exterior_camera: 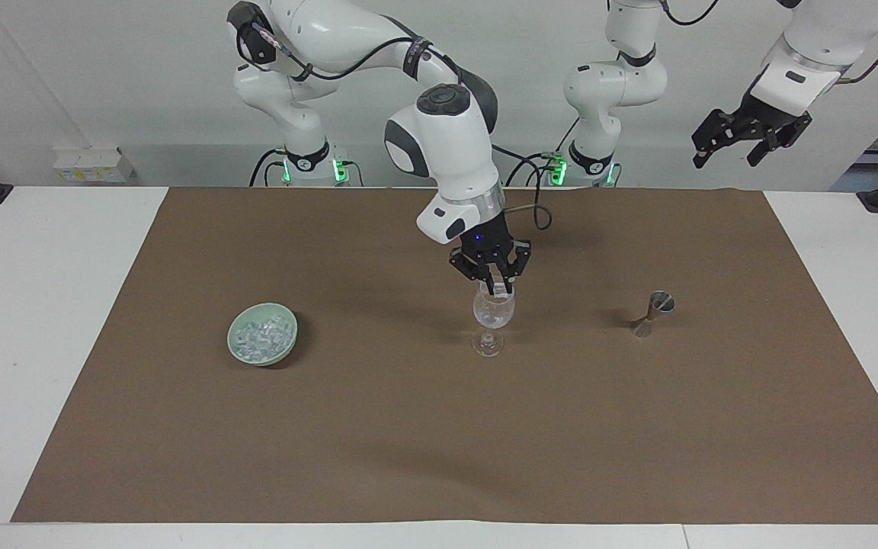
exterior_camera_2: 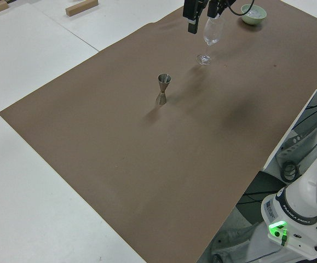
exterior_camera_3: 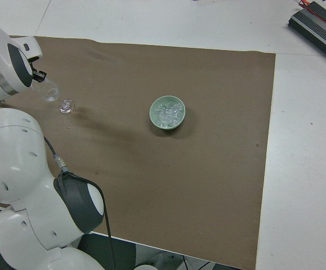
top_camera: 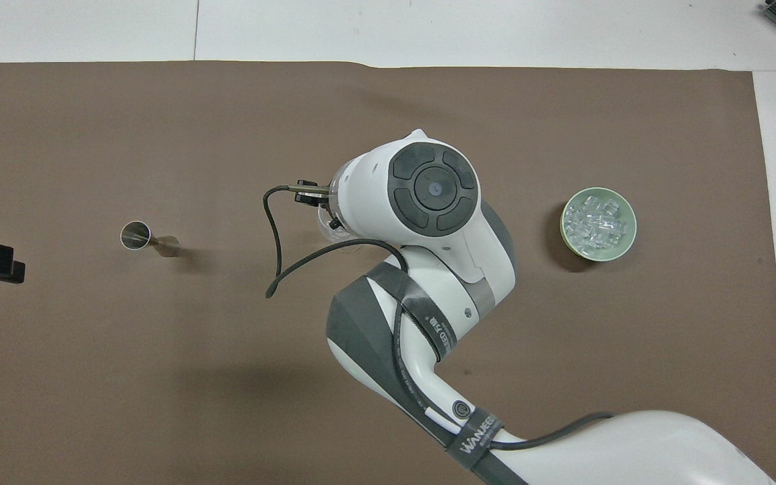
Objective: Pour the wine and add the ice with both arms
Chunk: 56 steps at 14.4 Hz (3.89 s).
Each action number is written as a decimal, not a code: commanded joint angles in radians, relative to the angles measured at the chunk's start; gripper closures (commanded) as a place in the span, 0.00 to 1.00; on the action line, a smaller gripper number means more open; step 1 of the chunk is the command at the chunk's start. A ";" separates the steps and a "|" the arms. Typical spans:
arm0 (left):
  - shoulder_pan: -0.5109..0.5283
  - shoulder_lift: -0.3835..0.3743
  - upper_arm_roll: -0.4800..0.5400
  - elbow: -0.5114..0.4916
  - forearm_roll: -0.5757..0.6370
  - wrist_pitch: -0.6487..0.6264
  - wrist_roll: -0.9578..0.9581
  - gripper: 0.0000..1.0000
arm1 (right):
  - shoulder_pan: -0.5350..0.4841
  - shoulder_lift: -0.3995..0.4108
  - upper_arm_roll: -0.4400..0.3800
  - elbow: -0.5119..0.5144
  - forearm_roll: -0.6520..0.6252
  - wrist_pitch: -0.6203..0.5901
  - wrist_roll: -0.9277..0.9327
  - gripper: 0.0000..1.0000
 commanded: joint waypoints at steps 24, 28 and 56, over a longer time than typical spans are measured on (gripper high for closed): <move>-0.003 -0.012 -0.002 0.012 0.014 -0.034 0.029 0.00 | -0.011 -0.002 0.008 -0.011 -0.005 -0.001 -0.031 0.67; -0.001 -0.009 0.001 0.015 0.010 -0.031 0.027 0.00 | -0.011 -0.002 0.008 -0.008 -0.008 -0.008 -0.028 0.67; 0.006 -0.016 0.001 0.009 0.003 0.007 0.023 0.00 | -0.290 -0.628 -0.092 -0.385 0.010 -0.450 -0.321 0.00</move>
